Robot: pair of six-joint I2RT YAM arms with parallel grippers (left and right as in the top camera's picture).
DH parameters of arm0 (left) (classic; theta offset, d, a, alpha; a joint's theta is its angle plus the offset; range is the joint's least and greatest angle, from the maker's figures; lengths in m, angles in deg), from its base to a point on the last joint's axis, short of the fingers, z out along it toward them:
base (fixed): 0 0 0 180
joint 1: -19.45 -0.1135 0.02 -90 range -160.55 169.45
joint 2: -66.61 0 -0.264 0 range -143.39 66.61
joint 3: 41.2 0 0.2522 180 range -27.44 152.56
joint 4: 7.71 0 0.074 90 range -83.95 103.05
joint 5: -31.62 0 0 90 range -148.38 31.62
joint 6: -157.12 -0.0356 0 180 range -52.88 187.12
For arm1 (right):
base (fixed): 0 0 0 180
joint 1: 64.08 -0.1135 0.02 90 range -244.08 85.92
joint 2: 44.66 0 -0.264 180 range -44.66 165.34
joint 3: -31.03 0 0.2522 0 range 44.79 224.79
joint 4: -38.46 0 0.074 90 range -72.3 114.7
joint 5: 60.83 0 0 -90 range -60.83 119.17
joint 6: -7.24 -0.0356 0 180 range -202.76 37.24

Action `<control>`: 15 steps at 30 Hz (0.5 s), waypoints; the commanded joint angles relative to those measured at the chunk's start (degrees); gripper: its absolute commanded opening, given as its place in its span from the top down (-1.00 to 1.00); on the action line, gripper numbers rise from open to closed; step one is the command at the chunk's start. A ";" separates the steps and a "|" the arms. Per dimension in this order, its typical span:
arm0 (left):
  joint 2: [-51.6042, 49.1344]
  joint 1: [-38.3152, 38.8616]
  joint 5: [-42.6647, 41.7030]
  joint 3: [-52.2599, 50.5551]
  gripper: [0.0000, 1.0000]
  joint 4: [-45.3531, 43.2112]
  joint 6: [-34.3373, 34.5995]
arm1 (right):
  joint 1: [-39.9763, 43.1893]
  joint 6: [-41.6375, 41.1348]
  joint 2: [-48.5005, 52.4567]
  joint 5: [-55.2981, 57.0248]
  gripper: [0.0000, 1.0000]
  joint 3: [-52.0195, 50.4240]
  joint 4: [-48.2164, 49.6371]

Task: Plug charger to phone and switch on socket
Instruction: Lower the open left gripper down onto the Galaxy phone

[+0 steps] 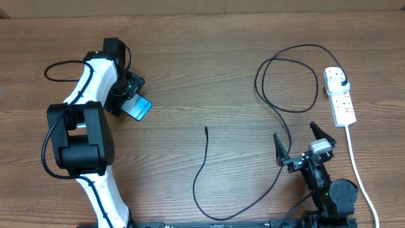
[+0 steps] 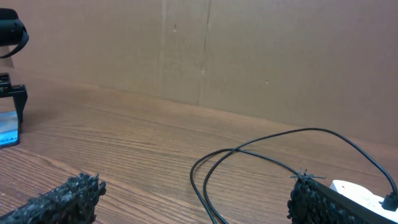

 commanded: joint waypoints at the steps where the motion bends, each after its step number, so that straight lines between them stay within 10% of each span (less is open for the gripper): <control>1: -0.50 -0.24 0.85 -0.52 -1.00 -1.66 -0.33 | -0.26 0.24 -0.31 -0.22 -1.00 -0.61 0.37; 15: -0.50 -0.22 0.76 -0.55 -1.00 -2.14 -0.50 | -0.26 0.24 -0.31 -0.22 -1.00 -0.61 0.37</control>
